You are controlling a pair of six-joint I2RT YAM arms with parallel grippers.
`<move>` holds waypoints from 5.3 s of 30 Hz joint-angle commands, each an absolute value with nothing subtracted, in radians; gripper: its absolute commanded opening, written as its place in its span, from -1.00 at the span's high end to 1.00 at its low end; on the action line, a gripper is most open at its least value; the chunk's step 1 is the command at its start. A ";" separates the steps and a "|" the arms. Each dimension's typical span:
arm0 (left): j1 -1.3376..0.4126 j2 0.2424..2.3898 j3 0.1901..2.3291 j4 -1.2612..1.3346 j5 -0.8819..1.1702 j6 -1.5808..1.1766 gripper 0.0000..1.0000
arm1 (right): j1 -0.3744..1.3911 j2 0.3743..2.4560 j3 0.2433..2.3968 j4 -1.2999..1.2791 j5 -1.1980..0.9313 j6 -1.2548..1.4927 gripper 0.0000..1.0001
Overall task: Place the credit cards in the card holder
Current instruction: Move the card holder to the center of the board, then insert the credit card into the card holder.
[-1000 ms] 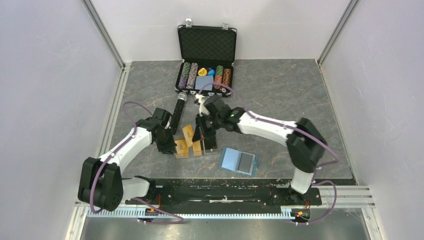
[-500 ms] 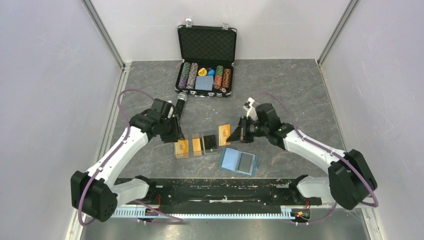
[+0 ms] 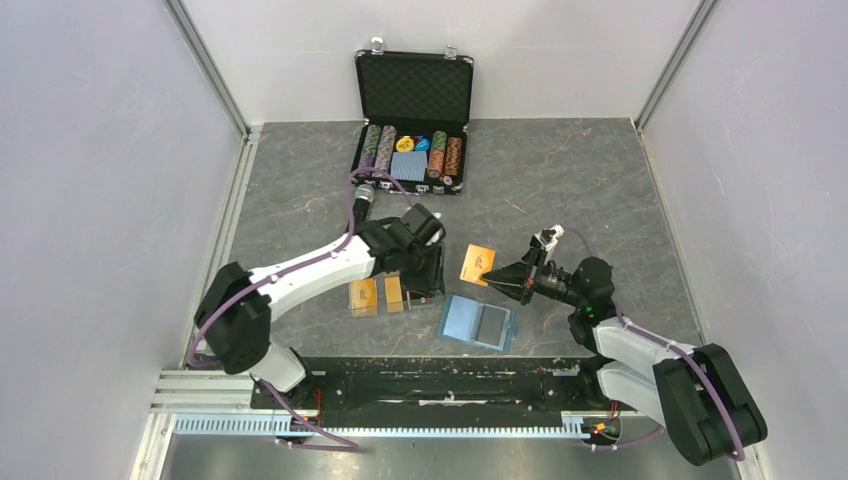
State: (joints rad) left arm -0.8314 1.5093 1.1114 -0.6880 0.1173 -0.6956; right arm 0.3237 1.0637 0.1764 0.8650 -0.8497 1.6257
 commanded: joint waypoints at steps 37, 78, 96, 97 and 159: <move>-0.800 1.711 1.093 -0.622 0.098 -0.728 0.36 | 0.388 0.986 0.308 -0.140 -0.616 0.823 1.00; -0.898 1.789 1.046 -0.539 0.149 -0.788 0.45 | 0.490 1.123 0.300 -0.148 -0.558 0.746 1.00; -0.928 1.766 1.009 -0.539 0.144 -0.813 0.49 | 0.489 1.306 0.435 -0.101 -0.559 0.634 1.00; -0.927 1.766 1.007 -0.538 0.144 -0.814 0.49 | 0.490 1.310 0.434 -0.100 -0.557 0.631 1.00; -0.960 1.863 1.218 -0.653 0.095 -0.759 0.51 | 0.630 1.308 0.511 0.044 -0.564 0.725 0.52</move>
State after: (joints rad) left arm -0.9581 1.8553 1.1652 -0.6571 0.1524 -0.8070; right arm 0.6174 1.3445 0.4725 -0.0391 -0.5308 0.6933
